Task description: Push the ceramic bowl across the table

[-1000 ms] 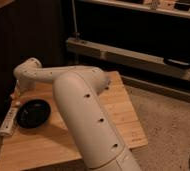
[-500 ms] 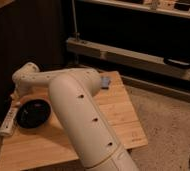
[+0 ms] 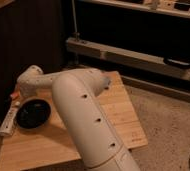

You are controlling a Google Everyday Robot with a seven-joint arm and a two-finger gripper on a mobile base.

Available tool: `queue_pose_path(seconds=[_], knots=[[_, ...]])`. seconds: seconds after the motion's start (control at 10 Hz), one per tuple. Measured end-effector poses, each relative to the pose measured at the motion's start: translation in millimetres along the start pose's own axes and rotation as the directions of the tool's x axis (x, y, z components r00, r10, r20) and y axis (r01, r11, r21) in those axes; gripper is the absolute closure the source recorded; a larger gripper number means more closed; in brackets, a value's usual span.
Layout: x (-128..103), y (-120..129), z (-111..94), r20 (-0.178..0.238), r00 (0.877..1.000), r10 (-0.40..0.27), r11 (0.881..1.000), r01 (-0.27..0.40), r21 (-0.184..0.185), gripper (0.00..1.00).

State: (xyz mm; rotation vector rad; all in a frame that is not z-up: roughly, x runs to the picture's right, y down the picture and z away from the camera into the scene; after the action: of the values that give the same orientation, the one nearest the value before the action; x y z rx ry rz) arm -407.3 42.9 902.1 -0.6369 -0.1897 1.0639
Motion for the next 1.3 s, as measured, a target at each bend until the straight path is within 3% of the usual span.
queue_pose_path(seconds=[0.6, 1.3], knots=[[-2.8, 18.2, 0.3, -0.013, 0.999, -0.045, 0.999, 0.045, -0.027, 0.35], [5.0, 24.0, 1.1, -0.039, 0.998, -0.054, 0.998, 0.053, -0.022, 0.35]])
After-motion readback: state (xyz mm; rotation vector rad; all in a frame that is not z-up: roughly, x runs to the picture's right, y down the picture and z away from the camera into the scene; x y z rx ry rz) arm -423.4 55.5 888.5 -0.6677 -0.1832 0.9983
